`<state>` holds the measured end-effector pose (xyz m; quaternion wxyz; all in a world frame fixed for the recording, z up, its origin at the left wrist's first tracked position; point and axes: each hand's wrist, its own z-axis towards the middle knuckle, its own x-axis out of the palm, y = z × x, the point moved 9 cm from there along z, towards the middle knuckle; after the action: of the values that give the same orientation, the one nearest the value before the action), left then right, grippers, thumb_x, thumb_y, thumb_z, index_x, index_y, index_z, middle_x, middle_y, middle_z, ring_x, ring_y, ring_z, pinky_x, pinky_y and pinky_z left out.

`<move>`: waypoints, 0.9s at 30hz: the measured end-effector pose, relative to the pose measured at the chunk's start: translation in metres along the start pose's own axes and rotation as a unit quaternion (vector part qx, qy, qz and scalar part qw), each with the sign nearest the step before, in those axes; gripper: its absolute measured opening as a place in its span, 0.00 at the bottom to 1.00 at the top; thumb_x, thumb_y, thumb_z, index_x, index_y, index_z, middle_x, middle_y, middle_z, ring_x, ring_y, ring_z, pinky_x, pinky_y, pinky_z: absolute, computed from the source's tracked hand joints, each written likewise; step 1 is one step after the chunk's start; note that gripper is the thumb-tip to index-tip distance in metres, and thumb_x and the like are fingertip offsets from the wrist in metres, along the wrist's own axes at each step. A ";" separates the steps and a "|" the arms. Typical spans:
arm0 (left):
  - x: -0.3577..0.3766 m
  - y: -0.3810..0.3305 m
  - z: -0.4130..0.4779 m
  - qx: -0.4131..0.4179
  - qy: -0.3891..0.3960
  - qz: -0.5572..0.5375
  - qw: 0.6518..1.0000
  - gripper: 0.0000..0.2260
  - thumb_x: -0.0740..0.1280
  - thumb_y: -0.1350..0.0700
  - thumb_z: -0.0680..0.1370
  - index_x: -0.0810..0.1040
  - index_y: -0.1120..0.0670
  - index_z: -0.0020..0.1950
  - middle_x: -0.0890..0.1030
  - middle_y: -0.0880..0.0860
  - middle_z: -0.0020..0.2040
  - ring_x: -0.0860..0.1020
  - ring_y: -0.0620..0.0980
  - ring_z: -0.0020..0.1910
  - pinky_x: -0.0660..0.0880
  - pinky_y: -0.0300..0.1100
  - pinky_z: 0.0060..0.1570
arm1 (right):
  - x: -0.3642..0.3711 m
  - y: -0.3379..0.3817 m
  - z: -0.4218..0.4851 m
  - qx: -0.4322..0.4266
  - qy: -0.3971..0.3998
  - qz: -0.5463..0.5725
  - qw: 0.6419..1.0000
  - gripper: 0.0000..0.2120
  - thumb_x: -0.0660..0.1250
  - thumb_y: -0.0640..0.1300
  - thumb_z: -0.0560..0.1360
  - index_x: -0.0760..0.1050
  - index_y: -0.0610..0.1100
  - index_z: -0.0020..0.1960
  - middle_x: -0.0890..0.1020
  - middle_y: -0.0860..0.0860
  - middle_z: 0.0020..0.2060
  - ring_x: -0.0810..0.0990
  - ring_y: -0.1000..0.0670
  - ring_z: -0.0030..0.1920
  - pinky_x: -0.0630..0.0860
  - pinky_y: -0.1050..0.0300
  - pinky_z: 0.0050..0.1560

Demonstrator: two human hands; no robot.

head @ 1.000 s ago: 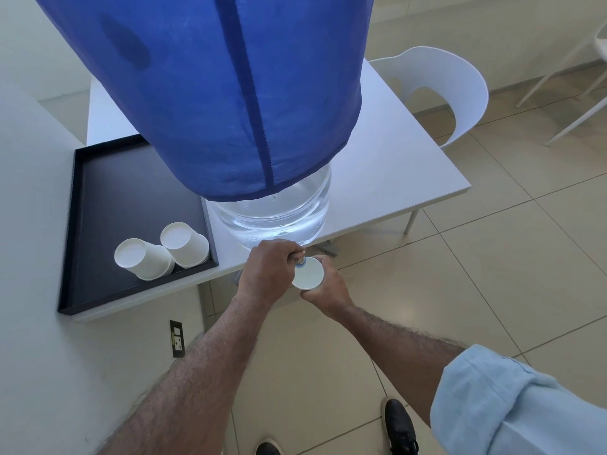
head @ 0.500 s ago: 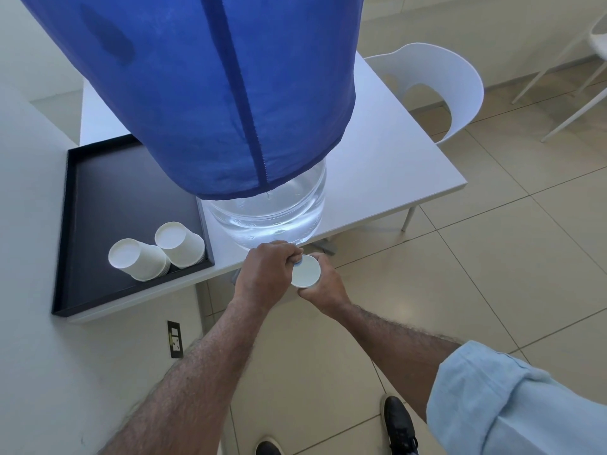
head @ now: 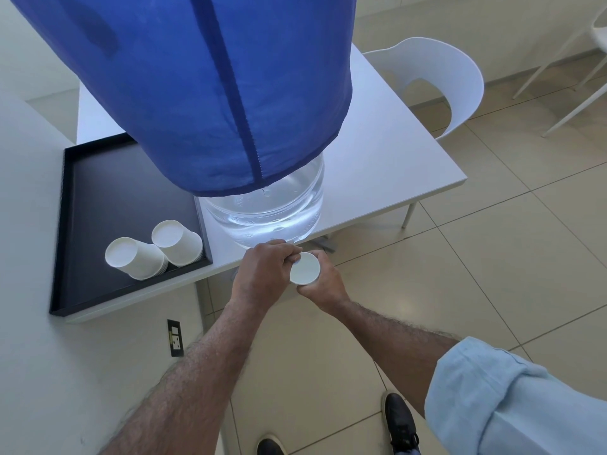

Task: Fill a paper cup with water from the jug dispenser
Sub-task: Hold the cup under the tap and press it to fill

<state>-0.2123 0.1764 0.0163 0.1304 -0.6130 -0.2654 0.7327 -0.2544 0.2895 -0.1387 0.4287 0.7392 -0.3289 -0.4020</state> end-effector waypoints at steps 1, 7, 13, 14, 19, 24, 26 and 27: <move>0.000 0.000 0.000 0.000 0.000 0.000 1.000 0.06 0.69 0.58 0.76 0.85 0.54 0.49 0.85 0.48 0.42 0.79 0.47 0.39 0.63 0.26 0.37 | 0.000 0.000 0.000 0.000 0.001 0.001 1.000 0.28 0.76 0.39 0.62 0.71 0.56 0.57 0.82 0.53 0.48 0.81 0.51 0.49 0.77 0.59 0.41; 0.001 0.002 -0.002 -0.002 -0.009 -0.007 1.000 0.06 0.69 0.58 0.76 0.85 0.53 0.50 0.85 0.47 0.44 0.82 0.48 0.41 0.71 0.32 0.39 | -0.001 -0.003 0.002 0.003 0.001 0.010 1.000 0.28 0.75 0.37 0.63 0.70 0.56 0.57 0.81 0.54 0.47 0.80 0.52 0.47 0.74 0.63 0.39; 0.002 -0.004 -0.005 0.033 -0.033 0.007 0.999 0.07 0.69 0.59 0.76 0.85 0.56 0.51 0.86 0.49 0.45 0.83 0.50 0.42 0.76 0.40 0.41 | -0.001 -0.006 0.005 0.003 -0.005 0.010 1.000 0.28 0.75 0.39 0.62 0.72 0.54 0.58 0.82 0.53 0.48 0.81 0.49 0.49 0.77 0.58 0.41; 0.002 -0.005 -0.006 0.039 -0.036 0.012 0.998 0.07 0.69 0.59 0.76 0.85 0.56 0.51 0.86 0.50 0.46 0.83 0.51 0.42 0.77 0.40 0.41 | -0.001 -0.007 0.006 0.002 -0.006 0.009 1.000 0.28 0.75 0.40 0.61 0.72 0.54 0.58 0.82 0.52 0.49 0.81 0.49 0.49 0.78 0.58 0.41; 0.009 -0.003 -0.012 0.056 -0.037 0.044 0.997 0.07 0.68 0.58 0.76 0.84 0.54 0.51 0.86 0.49 0.48 0.84 0.55 0.43 0.80 0.48 0.39 | -0.003 -0.010 0.007 -0.004 -0.011 0.002 1.000 0.28 0.77 0.40 0.61 0.72 0.55 0.58 0.82 0.53 0.49 0.81 0.51 0.49 0.80 0.55 0.44; 0.020 -0.014 -0.025 0.120 -0.043 0.171 0.977 0.12 0.75 0.63 0.69 0.83 0.54 0.51 0.84 0.47 0.49 0.83 0.53 0.41 0.78 0.43 0.32 | -0.001 -0.013 0.005 -0.004 -0.007 0.004 1.000 0.28 0.76 0.41 0.62 0.70 0.59 0.55 0.82 0.55 0.47 0.82 0.51 0.48 0.80 0.56 0.44; 0.024 -0.016 -0.030 0.144 -0.052 0.214 0.965 0.16 0.76 0.64 0.67 0.83 0.55 0.53 0.84 0.48 0.51 0.83 0.50 0.46 0.78 0.40 0.36 | -0.001 -0.012 0.005 -0.006 -0.005 0.004 1.000 0.28 0.77 0.39 0.63 0.69 0.58 0.55 0.81 0.56 0.47 0.82 0.52 0.48 0.79 0.58 0.43; 0.026 -0.016 -0.032 0.145 -0.057 0.220 0.963 0.17 0.76 0.64 0.66 0.83 0.55 0.53 0.84 0.49 0.52 0.82 0.50 0.49 0.78 0.39 0.38 | -0.001 -0.011 0.005 -0.007 -0.005 0.006 1.000 0.28 0.78 0.38 0.64 0.69 0.58 0.55 0.81 0.56 0.47 0.81 0.52 0.48 0.79 0.60 0.43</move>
<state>-0.1894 0.2101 0.0003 0.0380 -0.5877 -0.0219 0.8079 -0.2576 0.2934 -0.1498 0.4347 0.7320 -0.3323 -0.4059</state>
